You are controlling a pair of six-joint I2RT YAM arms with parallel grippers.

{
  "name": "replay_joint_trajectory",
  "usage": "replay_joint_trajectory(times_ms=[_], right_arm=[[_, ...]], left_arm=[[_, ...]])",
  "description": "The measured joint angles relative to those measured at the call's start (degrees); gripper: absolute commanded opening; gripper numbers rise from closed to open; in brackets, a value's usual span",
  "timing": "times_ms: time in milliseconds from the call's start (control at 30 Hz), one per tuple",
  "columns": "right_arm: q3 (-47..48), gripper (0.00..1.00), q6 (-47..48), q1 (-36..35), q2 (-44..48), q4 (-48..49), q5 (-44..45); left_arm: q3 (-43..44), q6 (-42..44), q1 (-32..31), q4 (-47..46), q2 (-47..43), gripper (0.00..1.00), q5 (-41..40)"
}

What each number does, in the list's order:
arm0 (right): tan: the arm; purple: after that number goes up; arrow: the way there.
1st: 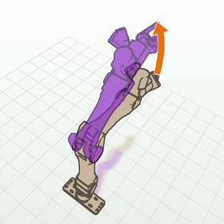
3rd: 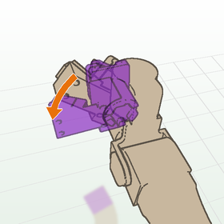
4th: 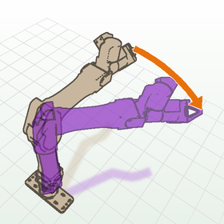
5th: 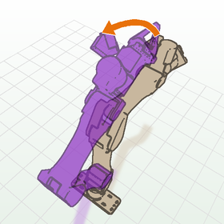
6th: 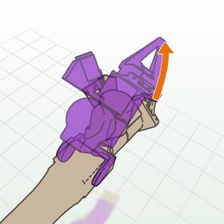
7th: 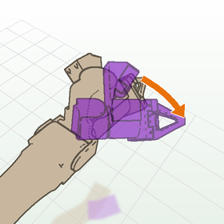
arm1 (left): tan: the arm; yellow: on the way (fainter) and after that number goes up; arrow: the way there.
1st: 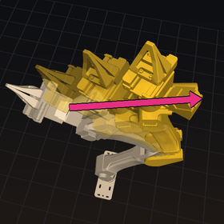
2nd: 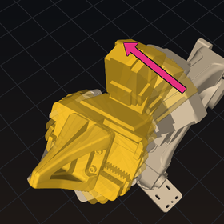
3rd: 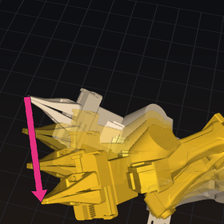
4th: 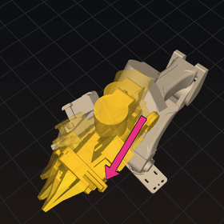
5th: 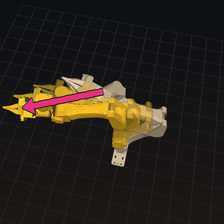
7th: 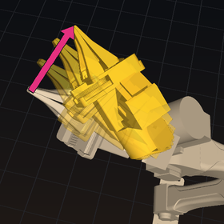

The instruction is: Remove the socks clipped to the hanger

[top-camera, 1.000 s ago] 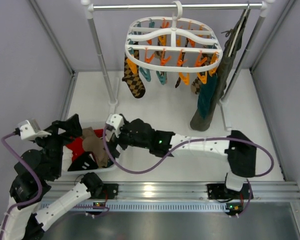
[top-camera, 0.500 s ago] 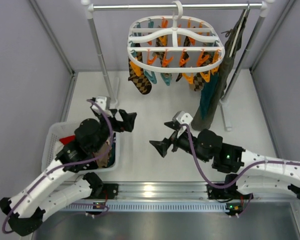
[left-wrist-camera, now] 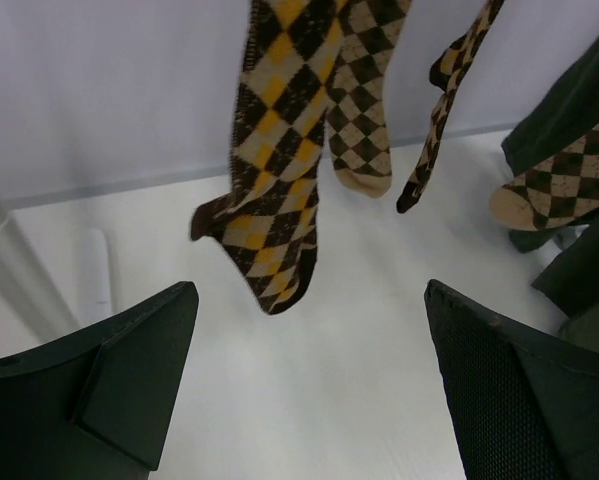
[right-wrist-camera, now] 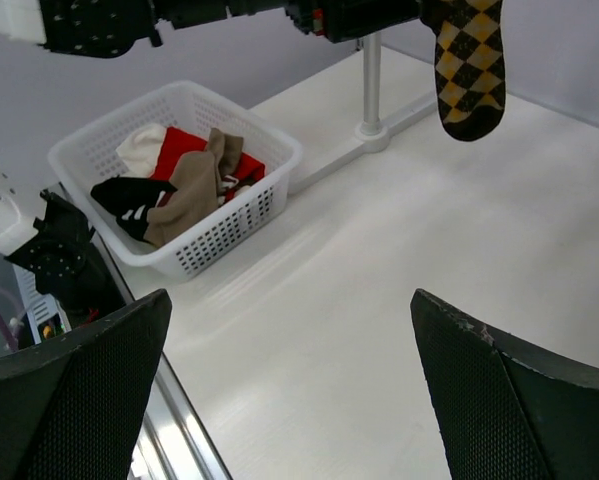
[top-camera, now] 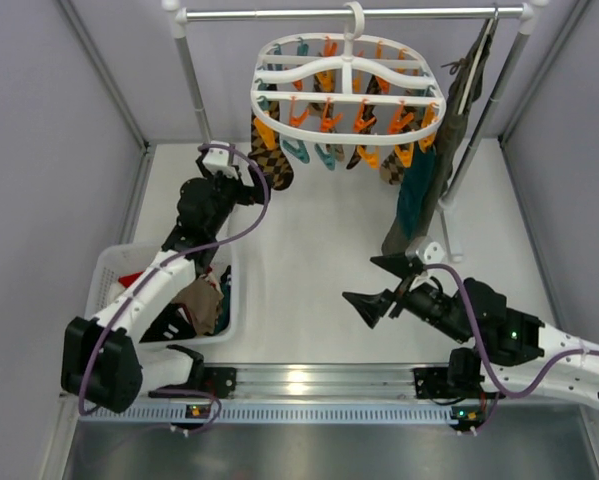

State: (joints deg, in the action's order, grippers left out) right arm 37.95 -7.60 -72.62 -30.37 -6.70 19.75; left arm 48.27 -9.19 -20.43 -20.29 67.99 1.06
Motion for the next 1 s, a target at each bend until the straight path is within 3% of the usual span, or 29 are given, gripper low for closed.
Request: replay_joint_trajectory(times_ms=[167,333,1000], right_arm=[[-1.64,0.99,0.15,0.00,0.09,-0.98,-1.36],[-1.66,0.99,0.57,0.00,-0.39,-1.44,-4.70],[-2.05,0.99,2.67,0.00,-2.71,-1.01,-10.86]], left_arm=[[4.50,1.25,1.31,-6.12,10.21,0.98,7.56],[10.08,1.90,2.21,-9.07,18.34,0.98,8.44],[19.26,9.44,3.26,-11.04,26.43,0.99,6.54]])
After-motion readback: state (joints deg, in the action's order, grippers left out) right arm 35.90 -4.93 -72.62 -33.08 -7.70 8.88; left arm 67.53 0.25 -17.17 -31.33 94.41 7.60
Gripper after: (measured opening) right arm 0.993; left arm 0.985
